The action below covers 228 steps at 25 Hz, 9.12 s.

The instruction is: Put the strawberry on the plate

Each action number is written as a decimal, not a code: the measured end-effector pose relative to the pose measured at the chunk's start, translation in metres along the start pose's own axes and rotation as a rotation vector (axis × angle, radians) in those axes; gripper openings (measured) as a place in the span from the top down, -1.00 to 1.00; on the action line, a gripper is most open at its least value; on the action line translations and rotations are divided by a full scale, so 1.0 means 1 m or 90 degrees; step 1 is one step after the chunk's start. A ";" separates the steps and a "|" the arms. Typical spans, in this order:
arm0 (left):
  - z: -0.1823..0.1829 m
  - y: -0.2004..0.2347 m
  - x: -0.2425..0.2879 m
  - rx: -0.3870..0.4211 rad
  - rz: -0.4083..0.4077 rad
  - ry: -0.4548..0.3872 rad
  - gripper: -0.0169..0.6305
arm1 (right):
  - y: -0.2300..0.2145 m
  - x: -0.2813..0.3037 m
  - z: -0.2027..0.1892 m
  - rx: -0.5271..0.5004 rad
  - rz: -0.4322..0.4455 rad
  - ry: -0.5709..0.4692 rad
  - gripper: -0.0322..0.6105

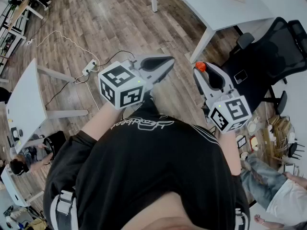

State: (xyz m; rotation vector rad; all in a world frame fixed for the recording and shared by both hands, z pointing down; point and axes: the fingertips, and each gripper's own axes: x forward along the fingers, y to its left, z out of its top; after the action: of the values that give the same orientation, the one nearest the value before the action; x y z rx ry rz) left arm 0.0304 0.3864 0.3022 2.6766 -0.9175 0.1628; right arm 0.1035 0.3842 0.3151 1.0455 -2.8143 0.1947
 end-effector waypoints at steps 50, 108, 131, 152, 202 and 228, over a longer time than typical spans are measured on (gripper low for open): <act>0.075 0.259 0.129 -0.058 -0.036 0.017 0.92 | -0.193 0.211 0.036 0.058 -0.077 0.030 0.50; 0.132 0.592 0.439 -0.158 -0.079 0.152 0.92 | -0.589 0.507 0.050 0.079 -0.149 0.096 0.50; 0.107 0.633 0.450 -0.210 -0.042 0.190 0.92 | -0.657 0.570 -0.091 0.021 -0.174 0.294 0.50; 0.094 0.630 0.444 -0.228 -0.051 0.202 0.92 | -0.662 0.575 -0.124 -0.042 -0.175 0.380 0.50; 0.174 0.488 0.287 -0.103 -0.101 0.033 0.92 | -0.439 0.419 0.103 -0.043 -0.175 0.029 0.66; 0.169 0.414 0.219 -0.061 -0.121 -0.007 0.92 | -0.305 0.362 0.103 0.064 -0.067 -0.042 0.87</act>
State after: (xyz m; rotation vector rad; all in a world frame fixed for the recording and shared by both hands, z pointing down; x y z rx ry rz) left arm -0.0503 -0.1051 0.2897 2.6587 -0.6520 0.0601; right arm 0.0237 -0.0935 0.2978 1.2397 -2.8243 0.2997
